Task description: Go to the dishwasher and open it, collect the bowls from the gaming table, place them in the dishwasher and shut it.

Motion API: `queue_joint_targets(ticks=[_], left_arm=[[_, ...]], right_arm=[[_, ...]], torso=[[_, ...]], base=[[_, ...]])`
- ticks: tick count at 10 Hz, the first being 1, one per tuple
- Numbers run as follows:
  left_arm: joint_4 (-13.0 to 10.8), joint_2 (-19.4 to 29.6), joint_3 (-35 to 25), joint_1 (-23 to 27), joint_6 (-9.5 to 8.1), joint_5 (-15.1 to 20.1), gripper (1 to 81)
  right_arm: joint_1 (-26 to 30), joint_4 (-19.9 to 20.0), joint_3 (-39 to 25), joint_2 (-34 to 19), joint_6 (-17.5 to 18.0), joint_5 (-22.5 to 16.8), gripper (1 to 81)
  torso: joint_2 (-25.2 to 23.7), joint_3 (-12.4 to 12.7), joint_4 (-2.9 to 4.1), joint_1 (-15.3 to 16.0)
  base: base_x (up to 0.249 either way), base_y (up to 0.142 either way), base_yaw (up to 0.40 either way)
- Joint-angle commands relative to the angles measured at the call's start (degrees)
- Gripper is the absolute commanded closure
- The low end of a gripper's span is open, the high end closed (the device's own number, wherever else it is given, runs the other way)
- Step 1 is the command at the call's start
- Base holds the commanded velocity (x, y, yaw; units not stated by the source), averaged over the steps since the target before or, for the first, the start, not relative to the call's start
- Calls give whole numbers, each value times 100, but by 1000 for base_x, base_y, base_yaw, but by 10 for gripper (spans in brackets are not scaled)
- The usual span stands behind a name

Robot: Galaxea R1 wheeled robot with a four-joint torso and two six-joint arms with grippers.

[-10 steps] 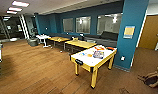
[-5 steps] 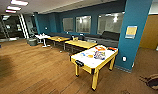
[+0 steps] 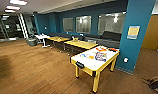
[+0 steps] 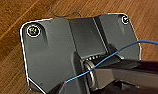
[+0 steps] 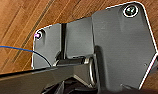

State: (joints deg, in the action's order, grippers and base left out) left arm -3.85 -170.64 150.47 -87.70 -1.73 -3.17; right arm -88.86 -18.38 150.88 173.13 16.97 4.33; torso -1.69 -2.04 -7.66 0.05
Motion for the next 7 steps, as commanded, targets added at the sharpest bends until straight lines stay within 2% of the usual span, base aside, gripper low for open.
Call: queue_joint_targets(ticks=[1,7], left_arm=[[-37,12,-26,266,6,282,10],[-1,30,-26,266,6,282,10]], right_arm=[[302,45,-42,14,8,-248,10],[320,45,-42,14,8,-248,10]], torso=[[0,0,0,0],[-2,0,0,2]], base=[[141,0,0],[138,0,0]])
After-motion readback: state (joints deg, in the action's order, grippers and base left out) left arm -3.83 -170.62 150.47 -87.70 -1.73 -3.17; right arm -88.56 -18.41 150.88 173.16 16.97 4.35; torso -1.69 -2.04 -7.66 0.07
